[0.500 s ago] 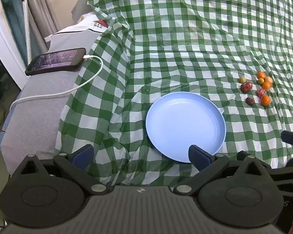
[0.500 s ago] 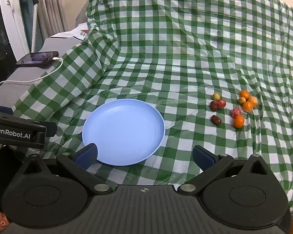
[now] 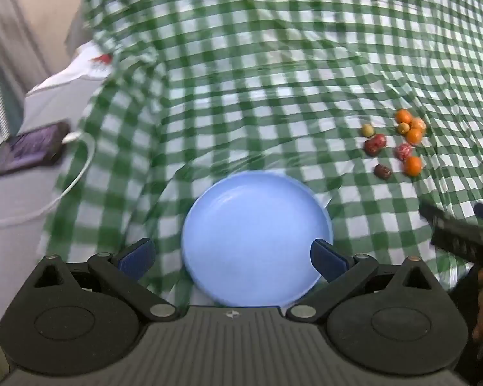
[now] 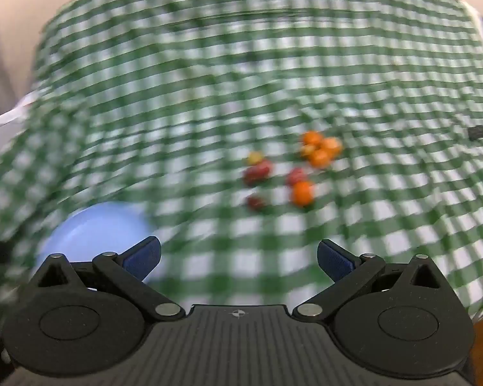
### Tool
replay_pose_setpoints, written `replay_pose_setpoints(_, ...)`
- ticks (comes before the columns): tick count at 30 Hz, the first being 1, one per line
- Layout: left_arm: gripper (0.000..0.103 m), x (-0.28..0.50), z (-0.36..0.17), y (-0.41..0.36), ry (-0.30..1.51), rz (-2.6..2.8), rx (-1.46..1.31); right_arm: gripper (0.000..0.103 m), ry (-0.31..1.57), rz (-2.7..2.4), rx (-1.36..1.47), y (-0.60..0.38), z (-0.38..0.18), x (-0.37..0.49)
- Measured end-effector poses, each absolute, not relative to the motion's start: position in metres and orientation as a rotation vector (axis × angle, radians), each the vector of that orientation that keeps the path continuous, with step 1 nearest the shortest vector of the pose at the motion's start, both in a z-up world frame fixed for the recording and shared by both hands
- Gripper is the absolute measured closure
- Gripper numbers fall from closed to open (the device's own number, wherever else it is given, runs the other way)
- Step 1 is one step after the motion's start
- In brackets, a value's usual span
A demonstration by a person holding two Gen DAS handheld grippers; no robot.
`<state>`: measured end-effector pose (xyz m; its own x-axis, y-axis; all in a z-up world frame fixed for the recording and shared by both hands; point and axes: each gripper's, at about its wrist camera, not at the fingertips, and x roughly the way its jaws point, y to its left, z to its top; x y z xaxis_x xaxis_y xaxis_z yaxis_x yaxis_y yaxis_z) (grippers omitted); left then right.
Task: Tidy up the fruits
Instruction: 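Grasp a red date with the left tool while the right tool grasps a wrapped red plum, then carry the date and plum over the blue plate with both tools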
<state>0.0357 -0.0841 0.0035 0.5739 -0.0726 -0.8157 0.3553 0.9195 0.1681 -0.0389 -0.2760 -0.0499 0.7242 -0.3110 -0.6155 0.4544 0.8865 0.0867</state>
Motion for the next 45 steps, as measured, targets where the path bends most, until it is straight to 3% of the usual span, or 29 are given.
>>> replay_pose_setpoints(7,0.000,0.086,-0.017,-0.138,0.941,-0.288,0.379,0.005,0.648,-0.496,0.249,-0.344,-0.098,0.026)
replay_pose_setpoints(9,0.000,0.101,-0.027,-0.152,0.943,-0.300,0.386,0.028,0.674,-0.500,0.227,-0.359,-0.111,0.047)
replay_pose_setpoints(15,0.000,0.131,-0.057,-0.193,0.959,-0.374,0.435,0.045,0.793,-0.446,0.189,-0.388,-0.148,0.100)
replay_pose_setpoints(16,0.000,0.134,-0.064,-0.202,0.965,-0.407,0.454,0.052,0.818,-0.432,0.163,-0.383,-0.146,0.099)
replay_pose_setpoints(17,0.000,0.137,-0.073,-0.212,0.973,-0.435,0.479,0.072,0.824,-0.421,0.160,-0.385,-0.150,0.102)
replay_pose_setpoints(25,0.001,0.137,-0.132,-0.300,0.955,-0.636,0.608,0.072,0.630,-0.594,0.260,-0.436,-0.141,0.070)
replay_pose_setpoints(27,0.008,0.134,-0.144,-0.318,0.933,-0.657,0.632,0.072,0.611,-0.620,0.298,-0.448,-0.145,0.064)
replay_pose_setpoints(30,0.030,0.136,-0.155,-0.333,0.965,-0.702,0.628,0.072,0.625,-0.615,0.339,-0.459,-0.152,0.067)
replay_pose_setpoints(32,0.060,0.136,-0.159,-0.337,0.991,-0.728,0.614,0.072,0.615,-0.599,0.345,-0.458,-0.152,0.064)
replay_pose_setpoints(34,0.074,0.136,-0.158,-0.337,0.991,-0.761,0.591,0.071,0.600,-0.585,0.348,-0.457,-0.152,0.061)
replay_pose_setpoints(45,0.075,0.120,-0.093,-0.279,0.889,-0.658,0.525,0.072,0.539,-0.621,0.350,-0.446,-0.127,0.045)
